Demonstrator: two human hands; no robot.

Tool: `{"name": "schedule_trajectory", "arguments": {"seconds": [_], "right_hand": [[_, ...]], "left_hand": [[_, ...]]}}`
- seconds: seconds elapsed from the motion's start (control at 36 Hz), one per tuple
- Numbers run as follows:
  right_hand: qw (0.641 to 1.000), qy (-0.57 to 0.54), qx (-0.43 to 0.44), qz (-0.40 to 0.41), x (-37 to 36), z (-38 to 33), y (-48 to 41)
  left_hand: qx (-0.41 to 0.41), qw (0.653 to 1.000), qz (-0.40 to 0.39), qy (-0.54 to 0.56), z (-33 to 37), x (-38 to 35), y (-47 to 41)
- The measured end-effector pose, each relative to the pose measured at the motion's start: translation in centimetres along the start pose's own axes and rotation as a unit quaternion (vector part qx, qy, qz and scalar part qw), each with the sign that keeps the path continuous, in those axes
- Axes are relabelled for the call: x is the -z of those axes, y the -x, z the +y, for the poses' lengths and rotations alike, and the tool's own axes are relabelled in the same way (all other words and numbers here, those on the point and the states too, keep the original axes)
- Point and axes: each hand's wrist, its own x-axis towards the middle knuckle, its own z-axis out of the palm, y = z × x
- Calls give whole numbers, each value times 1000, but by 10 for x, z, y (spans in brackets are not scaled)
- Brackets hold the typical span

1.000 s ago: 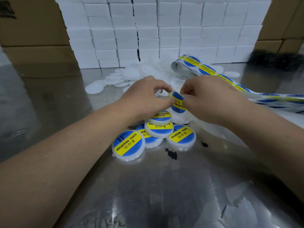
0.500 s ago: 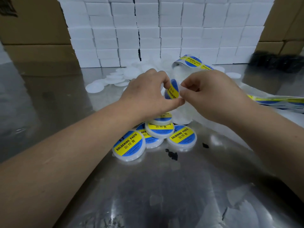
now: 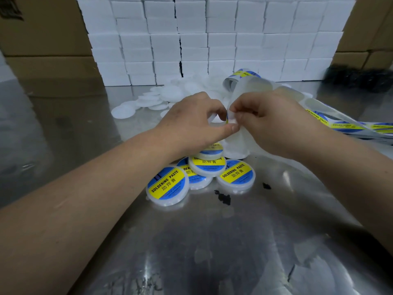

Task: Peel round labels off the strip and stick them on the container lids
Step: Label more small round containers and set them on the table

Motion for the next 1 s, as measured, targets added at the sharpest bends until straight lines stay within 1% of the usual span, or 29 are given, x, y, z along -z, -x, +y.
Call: {"name": "schedule_trajectory", "arguments": {"seconds": [0.17, 0.25, 0.31, 0.39, 0.47, 0.53, 0.58, 0.64, 0.69, 0.75, 0.81, 0.83, 0.89, 1.0], "right_hand": [[1000, 11, 0, -13, 0, 0, 0], [1000, 18, -9, -14, 0, 0, 0], [999, 42, -21, -5, 1, 0, -1], [994, 95, -54, 20, 5, 1, -2], [982, 155, -98, 38, 9, 2, -3], [972, 193, -129, 43, 10, 3, -4], [963, 222, -148, 46, 11, 4, -5], [957, 239, -156, 52, 12, 4, -5], [956, 244, -146, 74, 15, 3, -4], [959, 231, -112, 116, 16, -1, -2], [966, 185, -78, 164, 17, -6, 1], [970, 154, -71, 175, 17, -9, 2], [978, 94, -78, 169, 15, -12, 4], [986, 5, -109, 128, 11, -12, 5]], "left_hand": [[-7, 999, -23, 25, -2, -2, 2], [-7, 999, -18, 44, -4, 0, 1], [7, 999, -2, 42, -7, 1, -1], [39, 998, 47, -15, -14, 0, -6], [81, 988, 122, -47, -22, 1, -11], [103, 978, 177, -30, -26, 4, -13], [121, 969, 215, 6, -29, 7, -13], [119, 966, 230, 18, -31, 7, -13], [103, 966, 236, 12, -30, 5, -10], [82, 967, 243, 5, -27, 3, -9], [60, 965, 254, -2, -23, 3, -8], [48, 964, 261, -6, -22, 3, -7], [21, 962, 272, -15, -19, 4, -5], [-23, 957, 286, -37, -14, 6, -2]]}}
